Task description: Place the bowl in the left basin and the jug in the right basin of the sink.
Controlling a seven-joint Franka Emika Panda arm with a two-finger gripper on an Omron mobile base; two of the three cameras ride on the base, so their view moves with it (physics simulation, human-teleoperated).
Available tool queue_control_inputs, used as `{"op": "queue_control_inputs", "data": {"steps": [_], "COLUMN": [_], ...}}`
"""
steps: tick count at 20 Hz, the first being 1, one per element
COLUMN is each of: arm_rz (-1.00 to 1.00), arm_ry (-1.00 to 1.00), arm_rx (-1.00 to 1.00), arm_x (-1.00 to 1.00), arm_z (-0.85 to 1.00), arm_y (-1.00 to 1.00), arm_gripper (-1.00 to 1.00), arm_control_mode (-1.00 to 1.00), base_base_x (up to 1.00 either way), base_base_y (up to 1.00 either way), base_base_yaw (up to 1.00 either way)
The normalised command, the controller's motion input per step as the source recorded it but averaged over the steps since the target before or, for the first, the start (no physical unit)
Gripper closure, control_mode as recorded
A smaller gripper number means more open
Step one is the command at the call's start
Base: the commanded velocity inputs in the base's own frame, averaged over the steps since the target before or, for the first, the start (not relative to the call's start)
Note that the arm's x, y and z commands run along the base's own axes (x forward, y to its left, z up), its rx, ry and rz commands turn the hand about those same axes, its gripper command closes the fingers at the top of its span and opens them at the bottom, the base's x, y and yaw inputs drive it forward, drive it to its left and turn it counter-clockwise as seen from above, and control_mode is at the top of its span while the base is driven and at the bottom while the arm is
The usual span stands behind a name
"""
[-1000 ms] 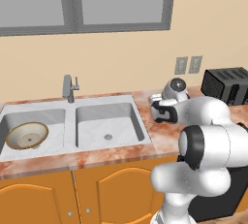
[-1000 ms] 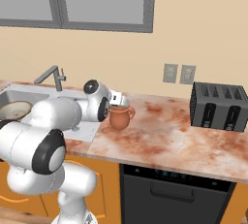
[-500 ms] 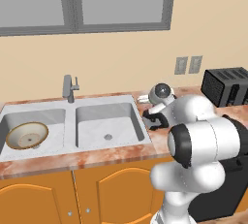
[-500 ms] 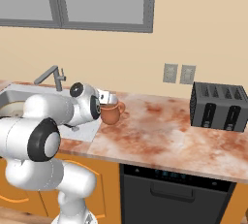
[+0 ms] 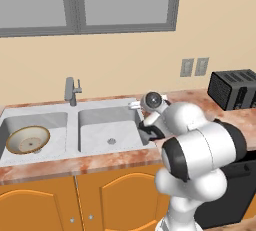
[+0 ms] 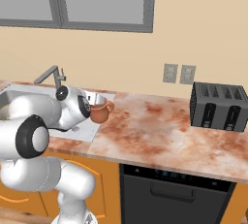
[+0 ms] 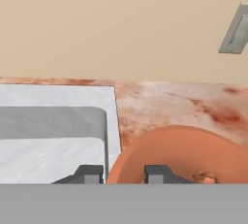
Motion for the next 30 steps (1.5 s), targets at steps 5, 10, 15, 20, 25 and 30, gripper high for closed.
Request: {"op": "queue_control_inputs", "data": {"steps": [5,10,15,20,25,30], "arm_rz": [0.0,0.0,0.0,0.0,0.0,0.0], "arm_ry": [0.0,0.0,0.0,0.0,0.0,0.0], "arm_rx": [0.01,0.02,0.06,0.08,0.05,0.0], "arm_x": [0.13,0.27,0.25,0.09,0.0,0.0], "arm_z": [0.06,0.0,0.0,-0.03,-0.22,-0.38], "arm_y": [0.45,0.39,0.4,0.44,0.46,0.31], "arm_gripper": [1.0,1.0,1.0,1.0,1.0,1.0], "arm_control_mode": [-1.0,-1.0,-1.0,-1.0,-1.0,-1.0], "base_base_x": [0.0,0.0,0.0,0.0,0.0,0.0], "base_base_y": [0.0,0.0,0.0,0.0,0.0,0.0], "base_base_yaw": [0.0,0.0,0.0,0.0,0.0,0.0]}}
